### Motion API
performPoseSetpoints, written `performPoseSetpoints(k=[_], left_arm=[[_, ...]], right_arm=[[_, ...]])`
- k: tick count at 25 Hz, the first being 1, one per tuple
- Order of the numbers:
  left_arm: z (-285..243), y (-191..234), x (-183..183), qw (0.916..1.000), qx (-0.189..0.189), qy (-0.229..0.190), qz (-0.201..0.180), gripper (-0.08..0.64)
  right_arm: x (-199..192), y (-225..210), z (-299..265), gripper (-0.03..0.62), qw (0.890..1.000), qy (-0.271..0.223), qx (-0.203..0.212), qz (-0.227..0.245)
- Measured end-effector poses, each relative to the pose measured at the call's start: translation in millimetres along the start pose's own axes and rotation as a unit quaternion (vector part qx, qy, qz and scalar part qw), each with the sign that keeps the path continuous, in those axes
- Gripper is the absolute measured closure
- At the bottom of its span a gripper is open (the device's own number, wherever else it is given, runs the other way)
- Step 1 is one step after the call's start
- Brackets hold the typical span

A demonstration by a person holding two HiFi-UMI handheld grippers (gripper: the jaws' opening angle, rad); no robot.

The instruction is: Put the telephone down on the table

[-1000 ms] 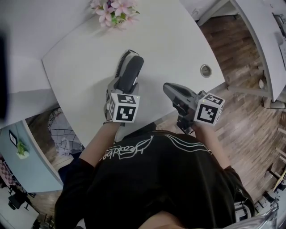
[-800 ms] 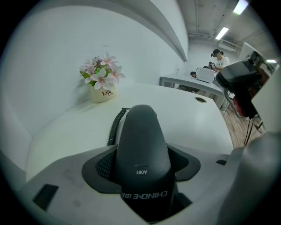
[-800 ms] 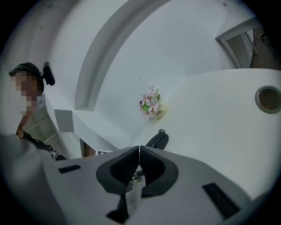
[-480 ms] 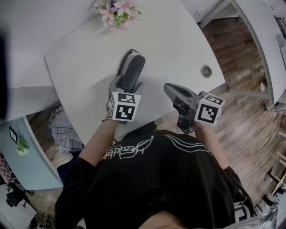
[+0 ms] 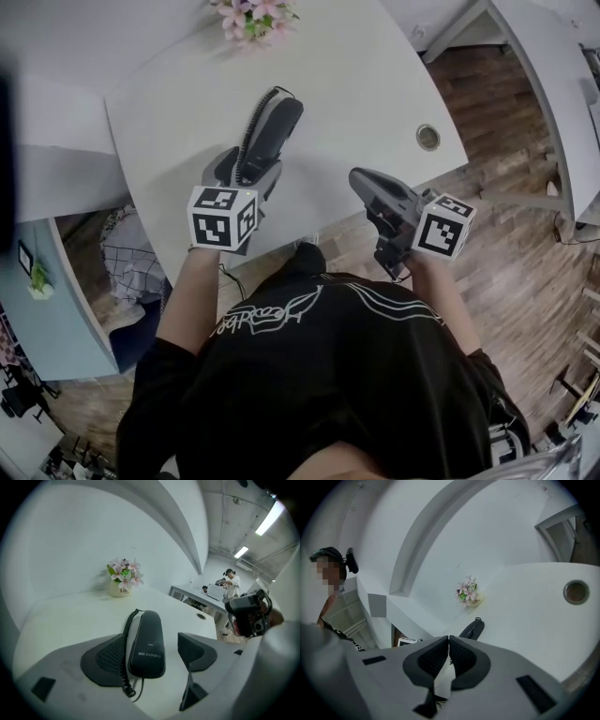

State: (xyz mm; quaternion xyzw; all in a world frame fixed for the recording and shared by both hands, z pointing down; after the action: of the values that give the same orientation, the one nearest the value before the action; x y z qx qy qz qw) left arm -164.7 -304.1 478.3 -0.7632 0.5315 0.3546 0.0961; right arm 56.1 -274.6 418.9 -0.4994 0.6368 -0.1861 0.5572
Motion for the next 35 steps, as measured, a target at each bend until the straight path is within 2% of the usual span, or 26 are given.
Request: performPoseSetpoints(k=[4, 8, 9, 11, 13, 20, 25, 28, 35], left_arm=[[43.2, -20.9, -8.0, 0.9982, -0.012, -0.033, 0.047, 0.225], [88.5, -55.2, -15.4, 0.9915, -0.054, -0.082, 0.085, 0.229], [99.5, -65.2, -17.1, 0.9890, -0.069, -0.092, 0.093, 0.248], [120.9, -86.1, -20.5, 0.9825, -0.102, -0.111, 0.110, 0.341], [140.5, -105.7, -23.3, 0.9759, -0.123, -0.131, 0.123, 0.370], [189.5, -164.6, -45.4, 0.9664, -0.143, -0.181, 0.114, 0.485], [209.7, -207.0, -71.1, 0.9608, -0.161, -0.201, 0.102, 0.508], [218.9, -228.6, -85.4, 0.9588, -0.167, -0.208, 0.098, 0.551], [226.6, -265.1, -103.8, 0.9561, -0.178, -0.213, 0.095, 0.554]], right_arm=[[-10.3, 23.2, 18.0, 0.552, 1.000, 0.006, 0.009, 0.025], [-20.3, 49.3, 34.1, 0.552, 0.998, 0.010, 0.022, 0.057], [-24.0, 56.1, 38.2, 0.552, 0.998, 0.012, 0.026, 0.064], [-33.4, 70.0, 47.4, 0.552, 0.996, 0.017, 0.033, 0.077], [-42.4, 83.4, 57.0, 0.552, 0.995, 0.021, 0.039, 0.090], [-75.8, 122.5, 90.8, 0.552, 0.988, 0.026, 0.050, 0.145], [-112.0, 141.5, 117.4, 0.552, 0.985, 0.034, 0.054, 0.159], [-129.7, 151.2, 134.4, 0.552, 0.984, 0.035, 0.056, 0.165], [-153.3, 161.9, 165.1, 0.554, 0.980, 0.027, 0.061, 0.189]])
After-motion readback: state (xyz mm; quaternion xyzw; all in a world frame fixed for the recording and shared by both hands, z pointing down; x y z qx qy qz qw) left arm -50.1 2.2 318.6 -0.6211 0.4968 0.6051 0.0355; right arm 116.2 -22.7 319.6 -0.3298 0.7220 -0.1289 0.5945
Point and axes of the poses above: the fingertips, and each gripper's own axes: z backward along the fingers, y to its left, x out of its top, the point moved 5 cm from there along z, backward along the fingers, and after that the axes turned 10 degrees about y, right-handed, at the moved point
